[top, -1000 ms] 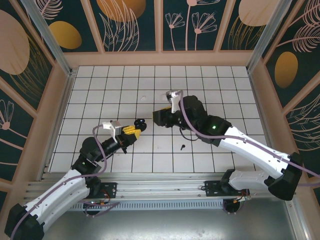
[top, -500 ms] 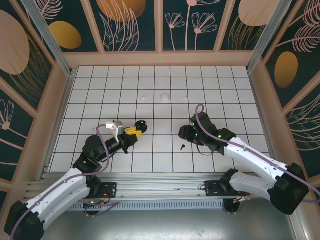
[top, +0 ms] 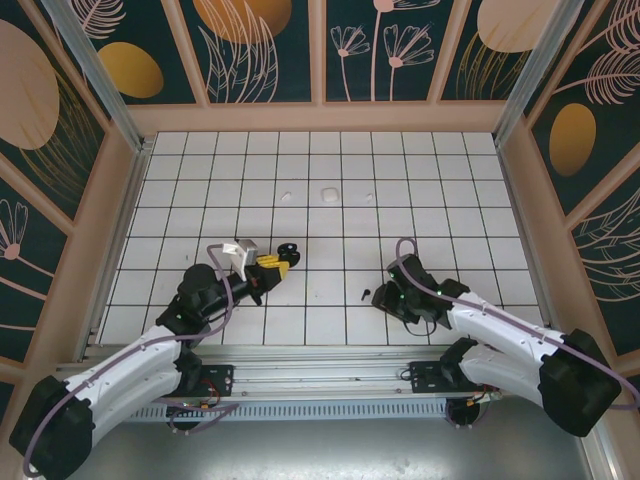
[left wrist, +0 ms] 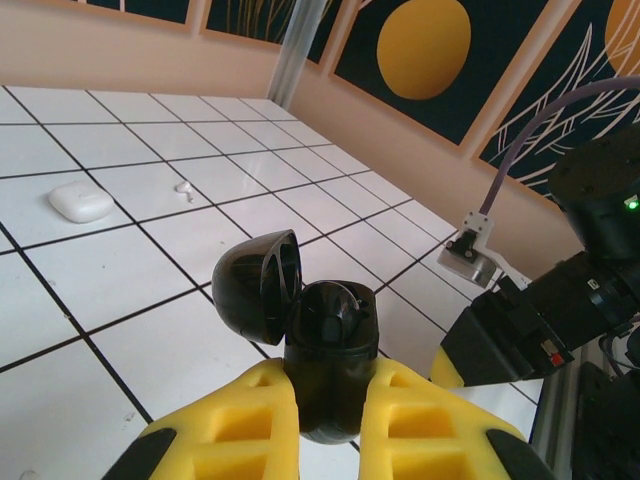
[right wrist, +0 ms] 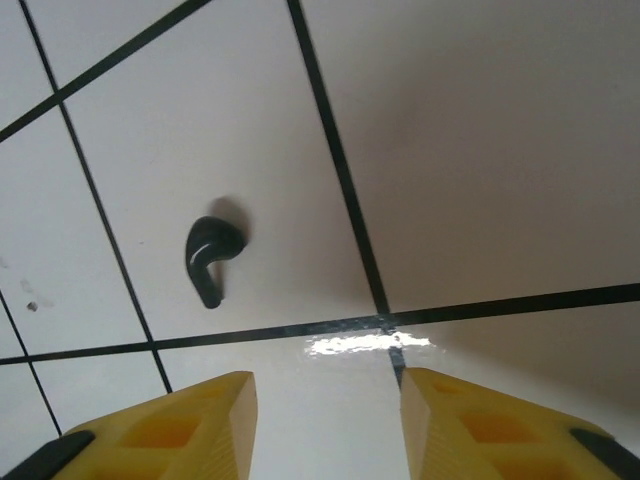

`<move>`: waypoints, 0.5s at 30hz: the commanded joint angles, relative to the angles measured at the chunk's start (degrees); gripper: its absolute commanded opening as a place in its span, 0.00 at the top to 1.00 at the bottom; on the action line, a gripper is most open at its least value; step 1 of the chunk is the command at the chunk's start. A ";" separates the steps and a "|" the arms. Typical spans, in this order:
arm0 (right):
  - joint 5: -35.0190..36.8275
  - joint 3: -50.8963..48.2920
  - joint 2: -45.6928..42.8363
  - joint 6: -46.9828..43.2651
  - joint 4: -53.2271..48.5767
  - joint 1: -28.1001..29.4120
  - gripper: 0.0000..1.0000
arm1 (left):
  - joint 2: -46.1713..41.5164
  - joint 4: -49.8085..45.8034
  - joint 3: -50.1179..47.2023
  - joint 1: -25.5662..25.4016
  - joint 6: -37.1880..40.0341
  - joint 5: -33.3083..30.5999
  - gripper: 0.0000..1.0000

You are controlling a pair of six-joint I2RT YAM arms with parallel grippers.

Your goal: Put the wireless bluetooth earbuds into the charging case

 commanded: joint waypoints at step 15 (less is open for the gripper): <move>-4.19 -0.28 6.89 -1.78 14.70 -2.41 0.80 | 1.64 4.91 -0.37 -0.31 -1.64 0.70 1.00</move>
